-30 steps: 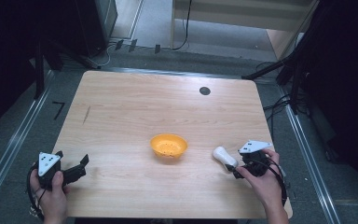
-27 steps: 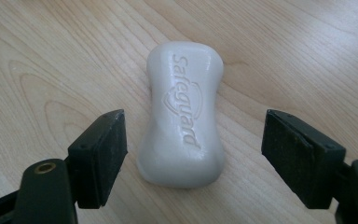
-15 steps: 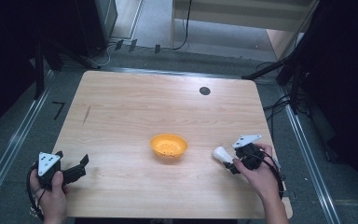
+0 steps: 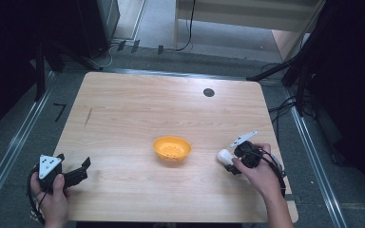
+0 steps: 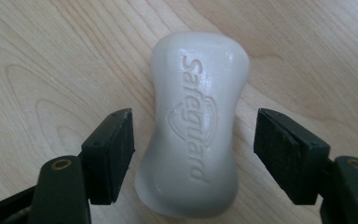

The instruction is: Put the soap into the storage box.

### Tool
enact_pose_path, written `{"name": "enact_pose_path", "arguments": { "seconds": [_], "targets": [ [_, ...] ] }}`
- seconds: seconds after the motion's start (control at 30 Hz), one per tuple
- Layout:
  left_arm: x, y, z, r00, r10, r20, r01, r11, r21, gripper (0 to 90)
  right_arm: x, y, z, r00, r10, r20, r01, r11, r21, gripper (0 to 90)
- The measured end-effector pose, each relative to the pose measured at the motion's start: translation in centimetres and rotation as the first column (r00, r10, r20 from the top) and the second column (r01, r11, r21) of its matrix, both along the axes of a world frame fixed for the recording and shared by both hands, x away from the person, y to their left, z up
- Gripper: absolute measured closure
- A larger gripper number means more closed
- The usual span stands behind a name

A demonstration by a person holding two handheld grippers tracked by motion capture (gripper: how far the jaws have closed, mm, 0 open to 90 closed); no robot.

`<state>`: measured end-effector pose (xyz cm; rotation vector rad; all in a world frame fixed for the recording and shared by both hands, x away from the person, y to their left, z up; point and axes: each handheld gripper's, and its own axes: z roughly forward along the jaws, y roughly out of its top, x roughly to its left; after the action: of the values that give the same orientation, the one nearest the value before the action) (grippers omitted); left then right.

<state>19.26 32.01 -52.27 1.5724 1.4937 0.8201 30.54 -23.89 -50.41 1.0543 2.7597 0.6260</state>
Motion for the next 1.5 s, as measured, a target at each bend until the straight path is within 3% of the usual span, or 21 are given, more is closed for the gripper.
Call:
{"name": "enact_pose_path", "arguments": {
  "seconds": [0.37, 0.47, 0.57, 0.93, 1.17, 1.5],
  "targets": [
    [0.0, 0.0, 0.0, 1.0, -0.001, -0.003, 0.001, 1.0, -0.002, 6.7, 0.7, 0.9, -0.5, 0.9976, -0.013, -0.069, 0.012, 1.0, -0.015, 39.3],
    [0.0, 0.0, 0.0, 1.0, -0.001, -0.002, 0.001, 1.0, -0.002, 6.8, 0.8, 1.2, -0.6, 0.9972, -0.016, -0.073, 0.012, 0.999, -0.048, 43.6],
    [0.0, 0.0, 0.0, 1.0, 0.0, -0.002, 0.0, 1.0, -0.001, 6.7, 0.6, 1.4, -0.7, 0.9984, -0.021, -0.054, 0.017, 0.997, -0.071, 47.7],
    [0.0, 0.0, 0.0, 1.0, -0.001, -0.002, 0.001, 1.0, -0.002, 6.7, 0.6, 1.4, -0.7, 0.9981, -0.027, -0.055, 0.023, 0.997, -0.068, 49.9],
    [0.0, 0.0, 0.0, 1.0, -0.002, -0.002, 0.002, 1.0, -0.001, 6.7, 0.6, 1.6, -0.6, 0.9995, -0.008, -0.032, 0.006, 0.998, -0.064, 50.5],
    [0.0, 0.0, 0.0, 1.0, -0.002, -0.002, 0.002, 1.0, -0.001, 6.8, 0.6, 2.1, 1.0, 0.9998, 0.019, 0.007, -0.019, 0.999, -0.043, 50.8]
  ]
}}
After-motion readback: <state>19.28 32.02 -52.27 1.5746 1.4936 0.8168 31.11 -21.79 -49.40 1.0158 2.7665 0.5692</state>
